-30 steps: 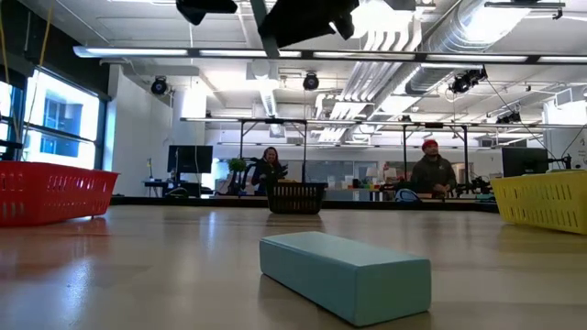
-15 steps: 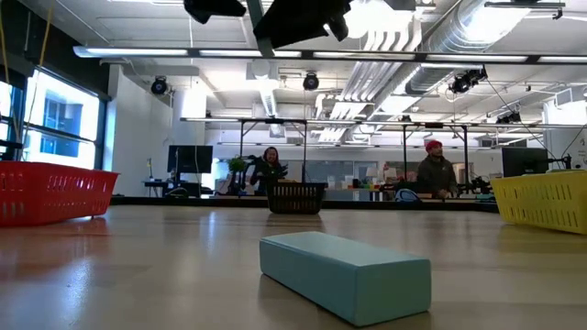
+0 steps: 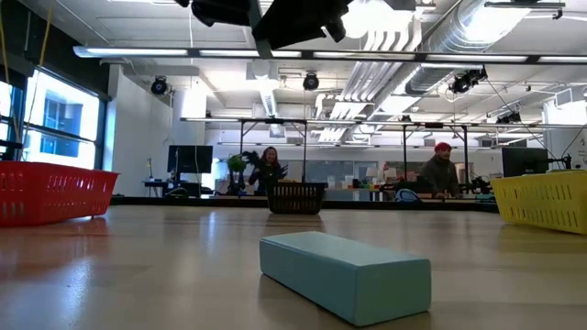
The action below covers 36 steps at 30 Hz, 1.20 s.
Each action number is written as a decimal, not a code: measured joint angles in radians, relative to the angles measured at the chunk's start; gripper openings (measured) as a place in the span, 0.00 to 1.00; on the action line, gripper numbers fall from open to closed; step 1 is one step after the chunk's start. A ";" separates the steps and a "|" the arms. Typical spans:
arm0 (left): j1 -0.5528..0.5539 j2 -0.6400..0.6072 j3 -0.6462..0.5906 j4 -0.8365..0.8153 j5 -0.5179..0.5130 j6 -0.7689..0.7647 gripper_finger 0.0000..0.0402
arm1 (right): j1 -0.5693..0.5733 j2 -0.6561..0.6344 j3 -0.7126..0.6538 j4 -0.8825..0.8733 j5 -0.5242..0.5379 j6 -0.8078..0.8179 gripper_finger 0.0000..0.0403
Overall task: Sort & place blocks by color
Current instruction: Put the blue block into the red bin
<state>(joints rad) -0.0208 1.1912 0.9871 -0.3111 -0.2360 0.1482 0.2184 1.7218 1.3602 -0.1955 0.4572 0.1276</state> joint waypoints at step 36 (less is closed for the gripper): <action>0.001 -0.002 0.001 -0.086 0.096 -0.082 0.26 | 0.004 0.000 0.000 0.012 -0.092 0.033 0.45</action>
<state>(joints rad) -0.0200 1.1896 0.9882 -0.3971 -0.1404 0.0660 0.2220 1.7218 1.3602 -0.1839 0.3653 0.1608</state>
